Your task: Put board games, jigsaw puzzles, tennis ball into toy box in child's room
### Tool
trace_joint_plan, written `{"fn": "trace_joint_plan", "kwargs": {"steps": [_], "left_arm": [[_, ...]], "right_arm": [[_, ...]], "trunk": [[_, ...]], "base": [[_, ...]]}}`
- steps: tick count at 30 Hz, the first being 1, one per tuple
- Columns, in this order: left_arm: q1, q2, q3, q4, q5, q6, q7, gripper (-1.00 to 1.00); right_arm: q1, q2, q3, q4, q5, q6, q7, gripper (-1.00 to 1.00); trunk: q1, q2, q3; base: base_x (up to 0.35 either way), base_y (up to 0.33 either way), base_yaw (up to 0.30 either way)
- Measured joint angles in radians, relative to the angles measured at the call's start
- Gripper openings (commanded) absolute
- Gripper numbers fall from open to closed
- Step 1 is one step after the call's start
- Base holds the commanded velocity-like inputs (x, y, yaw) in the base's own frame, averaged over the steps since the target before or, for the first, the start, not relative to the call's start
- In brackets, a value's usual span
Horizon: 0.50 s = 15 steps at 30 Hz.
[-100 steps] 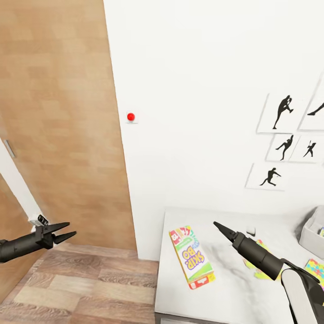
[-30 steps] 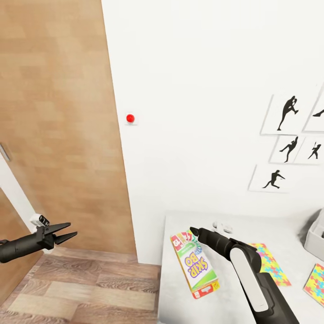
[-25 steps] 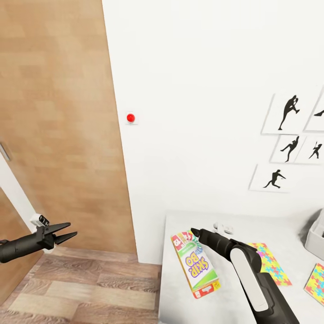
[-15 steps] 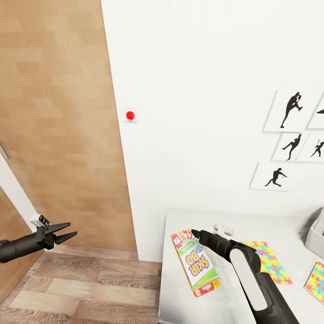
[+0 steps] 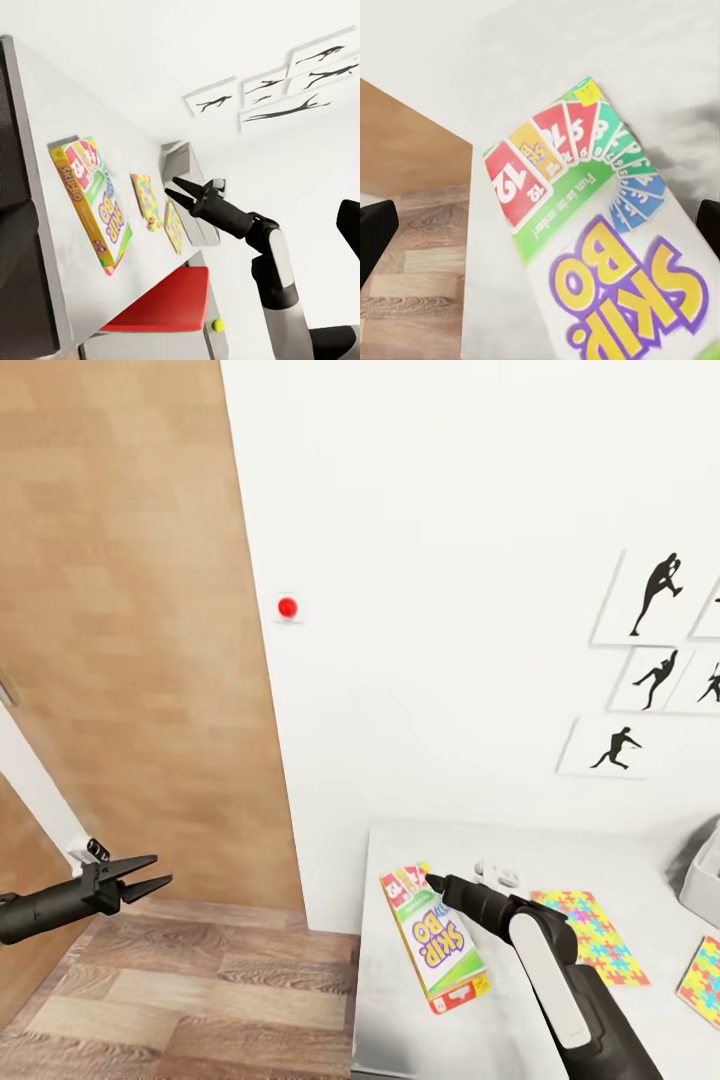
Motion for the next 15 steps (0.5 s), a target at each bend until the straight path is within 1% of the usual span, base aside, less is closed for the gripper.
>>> {"fn": "trace_joint_plan", "kwargs": {"steps": [5,8,13,15], "left_arm": [[0.0,-0.001,-0.001,0.0,0.0,0.0,0.0,1.0],[-0.001,-0.007,-0.001,0.0,0.0,0.001,0.0,1.0],[-0.005,-0.027,-0.001,0.0,0.0,0.002,0.0,1.0],[-0.014,-0.041,-0.002,-0.001,0.001,0.004,0.0,1.0]], "right_arm": [[-0.002,0.0,-0.002,0.014,0.0,-0.003,0.0,1.0],[-0.003,0.0,-0.005,0.018,0.0,-0.021,0.001,1.0],[-0.003,-0.001,-0.008,0.026,-0.001,-0.049,0.002,1.0],[-0.003,-0.002,-0.008,0.028,-0.001,-0.054,0.003,1.0]], "trunk": [[0.0,0.0,-0.008],[0.0,0.0,-0.013],[0.0,0.0,-0.021],[0.0,0.0,-0.025]], "base": [[0.0,0.0,0.0],[0.0,0.0,0.0],[0.0,0.0,0.0],[0.0,0.0,0.0]]}}
